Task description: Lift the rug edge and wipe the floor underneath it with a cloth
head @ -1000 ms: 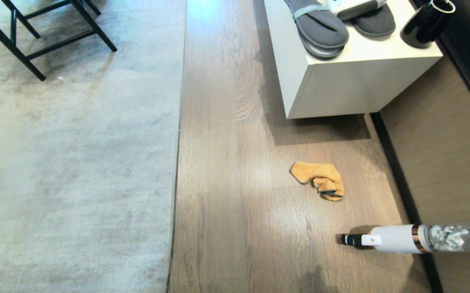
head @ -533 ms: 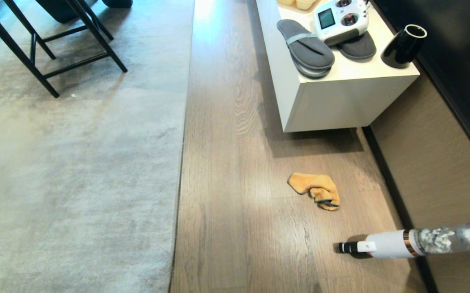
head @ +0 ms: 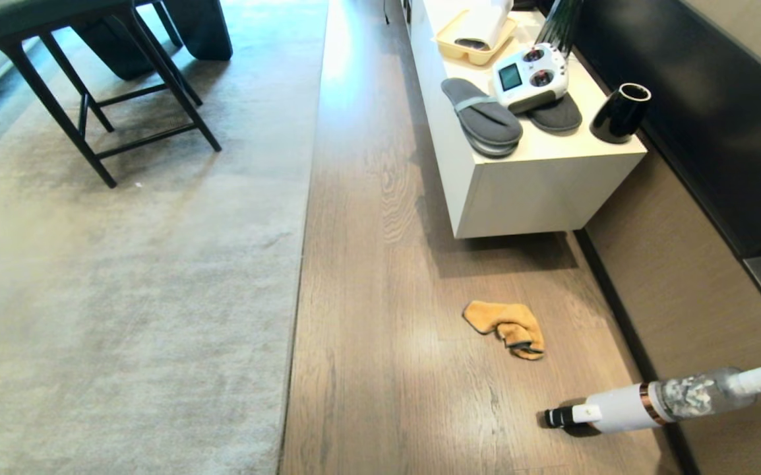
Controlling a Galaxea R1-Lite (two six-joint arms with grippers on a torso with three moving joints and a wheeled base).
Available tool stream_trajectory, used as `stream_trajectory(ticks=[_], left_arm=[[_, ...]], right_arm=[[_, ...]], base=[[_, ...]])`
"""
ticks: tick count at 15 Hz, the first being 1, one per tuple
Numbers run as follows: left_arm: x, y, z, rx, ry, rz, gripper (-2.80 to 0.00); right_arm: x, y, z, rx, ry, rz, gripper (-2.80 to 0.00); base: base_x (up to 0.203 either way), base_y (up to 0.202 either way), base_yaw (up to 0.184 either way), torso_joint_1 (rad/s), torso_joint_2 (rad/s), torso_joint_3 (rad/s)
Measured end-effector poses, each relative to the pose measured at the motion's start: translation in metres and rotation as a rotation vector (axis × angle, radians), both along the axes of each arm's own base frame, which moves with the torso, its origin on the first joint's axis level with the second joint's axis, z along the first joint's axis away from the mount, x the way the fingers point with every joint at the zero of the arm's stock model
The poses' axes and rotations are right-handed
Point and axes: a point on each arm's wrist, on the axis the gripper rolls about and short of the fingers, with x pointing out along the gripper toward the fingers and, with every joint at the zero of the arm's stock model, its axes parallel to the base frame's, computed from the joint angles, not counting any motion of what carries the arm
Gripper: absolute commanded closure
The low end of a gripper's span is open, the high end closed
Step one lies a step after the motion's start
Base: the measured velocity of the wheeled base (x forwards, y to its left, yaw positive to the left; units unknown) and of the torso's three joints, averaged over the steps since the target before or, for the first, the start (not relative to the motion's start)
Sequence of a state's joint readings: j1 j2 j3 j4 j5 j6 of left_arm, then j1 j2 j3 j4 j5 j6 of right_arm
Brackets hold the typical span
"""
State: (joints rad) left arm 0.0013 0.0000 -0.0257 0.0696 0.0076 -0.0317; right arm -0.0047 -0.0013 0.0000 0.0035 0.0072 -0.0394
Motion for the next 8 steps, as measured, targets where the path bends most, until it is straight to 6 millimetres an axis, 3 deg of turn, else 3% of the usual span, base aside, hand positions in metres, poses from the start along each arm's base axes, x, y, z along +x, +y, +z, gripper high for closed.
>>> stream_trajectory(ticks=[8], left_arm=[[0.0, 0.0, -0.0001, 0.0, 0.0, 0.001, 0.0]], right_arm=[[0.0, 0.0, 0.0, 0.0, 0.0, 0.0, 0.0]], base=[[0.0, 0.0, 0.0, 0.004, 0.0, 0.201]])
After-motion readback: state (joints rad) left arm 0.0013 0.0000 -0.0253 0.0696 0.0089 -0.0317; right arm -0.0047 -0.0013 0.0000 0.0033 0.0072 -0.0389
